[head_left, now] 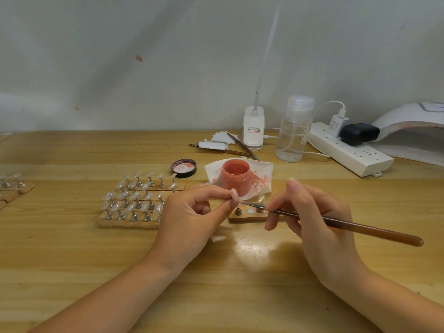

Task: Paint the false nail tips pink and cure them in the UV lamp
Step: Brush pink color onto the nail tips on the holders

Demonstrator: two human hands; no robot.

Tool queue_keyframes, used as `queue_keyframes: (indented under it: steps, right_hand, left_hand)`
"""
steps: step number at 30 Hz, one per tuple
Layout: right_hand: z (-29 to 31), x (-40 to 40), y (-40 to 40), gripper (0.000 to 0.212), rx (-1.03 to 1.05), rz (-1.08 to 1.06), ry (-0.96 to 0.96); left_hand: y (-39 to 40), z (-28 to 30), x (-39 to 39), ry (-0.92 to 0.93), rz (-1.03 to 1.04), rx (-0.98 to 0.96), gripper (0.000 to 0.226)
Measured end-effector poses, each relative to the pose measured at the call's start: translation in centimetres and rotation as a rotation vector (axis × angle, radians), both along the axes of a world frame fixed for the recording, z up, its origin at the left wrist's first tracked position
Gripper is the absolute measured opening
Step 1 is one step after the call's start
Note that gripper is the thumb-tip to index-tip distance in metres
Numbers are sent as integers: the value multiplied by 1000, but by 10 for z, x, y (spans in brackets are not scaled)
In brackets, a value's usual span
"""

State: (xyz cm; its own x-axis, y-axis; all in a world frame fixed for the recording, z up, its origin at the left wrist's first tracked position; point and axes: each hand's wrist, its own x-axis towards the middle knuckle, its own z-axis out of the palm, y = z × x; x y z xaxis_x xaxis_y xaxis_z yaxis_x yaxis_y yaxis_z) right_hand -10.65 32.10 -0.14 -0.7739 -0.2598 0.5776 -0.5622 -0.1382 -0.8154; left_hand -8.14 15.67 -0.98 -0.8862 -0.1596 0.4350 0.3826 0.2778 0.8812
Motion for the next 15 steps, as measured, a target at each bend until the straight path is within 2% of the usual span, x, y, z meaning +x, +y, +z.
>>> queue_keyframes:
  steps: [6,11,15]
  right_hand:
    - [3,-5,-1,11,58,-165,125]
    - [2,-13,-4,31,202,-223,161]
    - [0,-14,-8,38,287,-174,249]
  left_hand:
    - [0,-2,-1,2,25,-18,13]
    - [1,-1,0,55,-22,-70,9]
    - [0,-2,0,68,-40,-102,8]
